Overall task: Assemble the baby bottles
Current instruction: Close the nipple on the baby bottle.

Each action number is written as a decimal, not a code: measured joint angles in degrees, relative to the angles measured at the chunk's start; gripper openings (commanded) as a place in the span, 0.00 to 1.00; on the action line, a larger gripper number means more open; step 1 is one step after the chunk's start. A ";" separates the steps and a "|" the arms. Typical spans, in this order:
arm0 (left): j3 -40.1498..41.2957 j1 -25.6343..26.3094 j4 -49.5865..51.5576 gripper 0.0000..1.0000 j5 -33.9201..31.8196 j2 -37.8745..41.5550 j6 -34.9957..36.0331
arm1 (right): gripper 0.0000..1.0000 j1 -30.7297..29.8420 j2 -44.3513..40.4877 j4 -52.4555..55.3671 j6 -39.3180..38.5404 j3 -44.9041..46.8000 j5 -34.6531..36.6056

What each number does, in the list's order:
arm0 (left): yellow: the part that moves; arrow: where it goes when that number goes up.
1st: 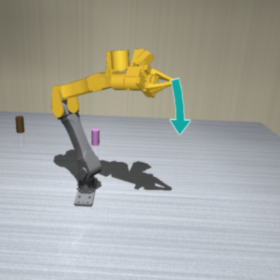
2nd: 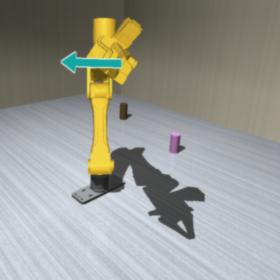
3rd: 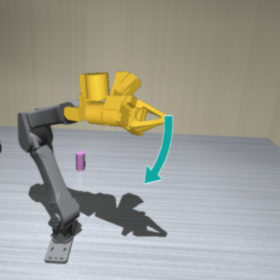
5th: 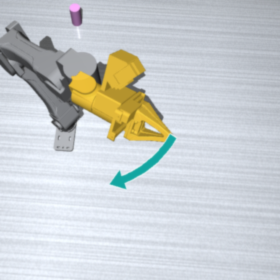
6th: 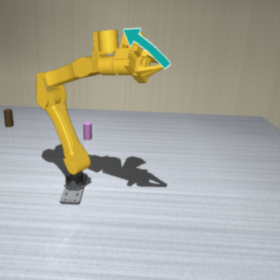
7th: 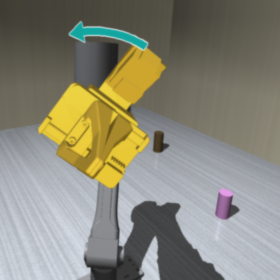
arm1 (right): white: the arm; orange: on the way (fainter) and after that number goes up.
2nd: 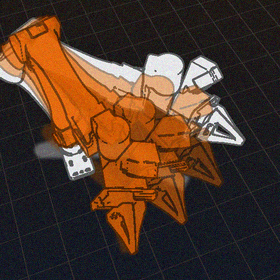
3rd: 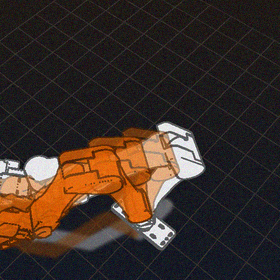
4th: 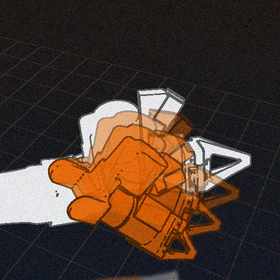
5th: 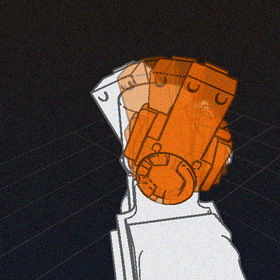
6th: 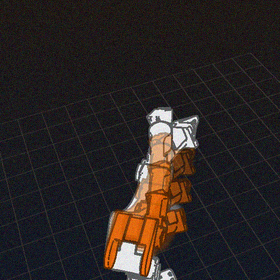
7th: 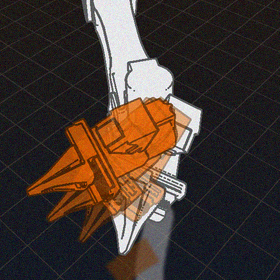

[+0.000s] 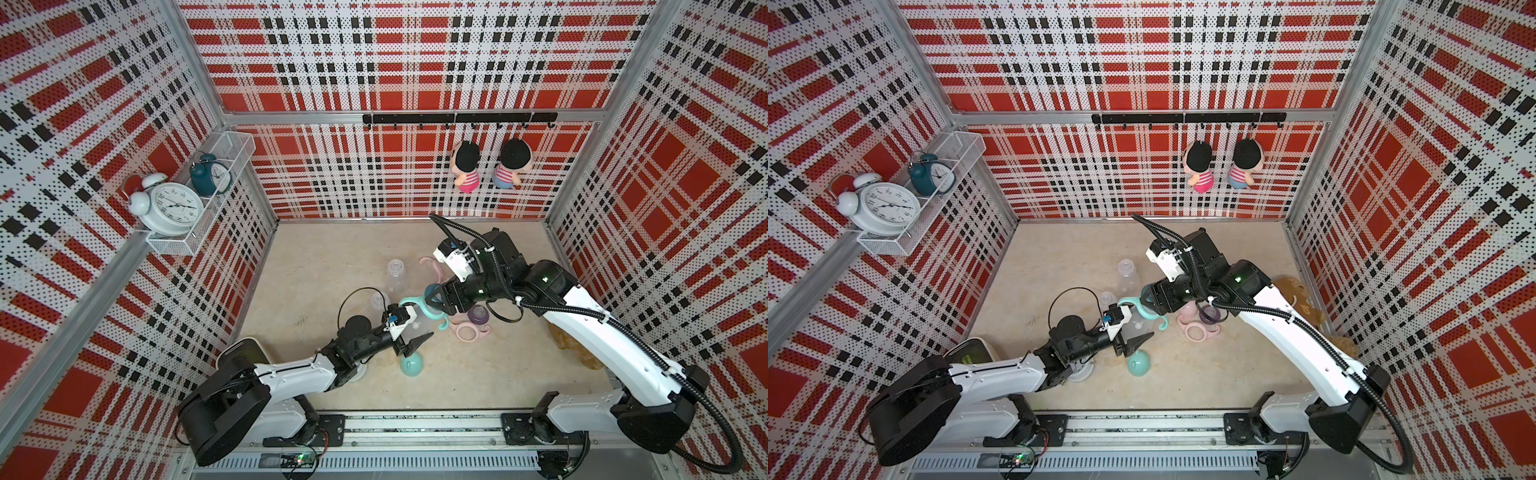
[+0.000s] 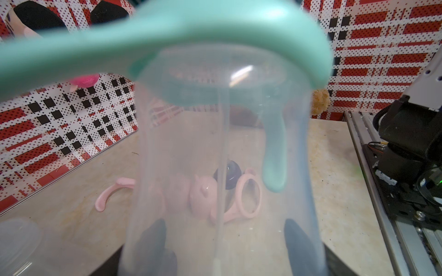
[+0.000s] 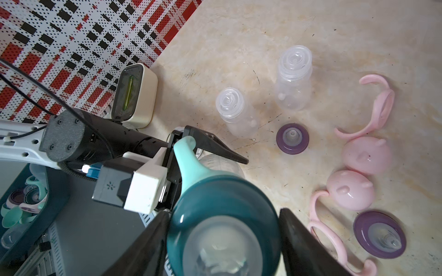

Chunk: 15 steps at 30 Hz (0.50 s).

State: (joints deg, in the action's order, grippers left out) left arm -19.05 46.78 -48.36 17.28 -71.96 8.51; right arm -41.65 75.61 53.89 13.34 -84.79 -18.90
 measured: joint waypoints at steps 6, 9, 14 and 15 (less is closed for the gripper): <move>0.00 0.24 -0.09 0.00 -1.09 0.17 0.90 | 0.55 0.04 0.68 0.83 -0.61 0.00 -1.92; 0.00 0.24 -0.04 0.00 -1.27 0.44 1.03 | 0.55 0.11 0.68 0.87 -0.85 0.00 -2.40; 0.04 0.24 0.02 0.00 -1.62 0.98 1.22 | 0.55 0.26 0.68 0.83 -1.68 0.00 -3.61; 0.04 0.26 0.02 0.00 -1.70 1.05 1.31 | 0.56 0.31 0.70 0.81 -1.84 0.00 -3.89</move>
State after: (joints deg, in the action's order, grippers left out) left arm -19.00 47.05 -48.34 15.57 -70.91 9.82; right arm -41.34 76.31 54.70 11.51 -84.79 -22.79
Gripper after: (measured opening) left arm 0.805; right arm 0.702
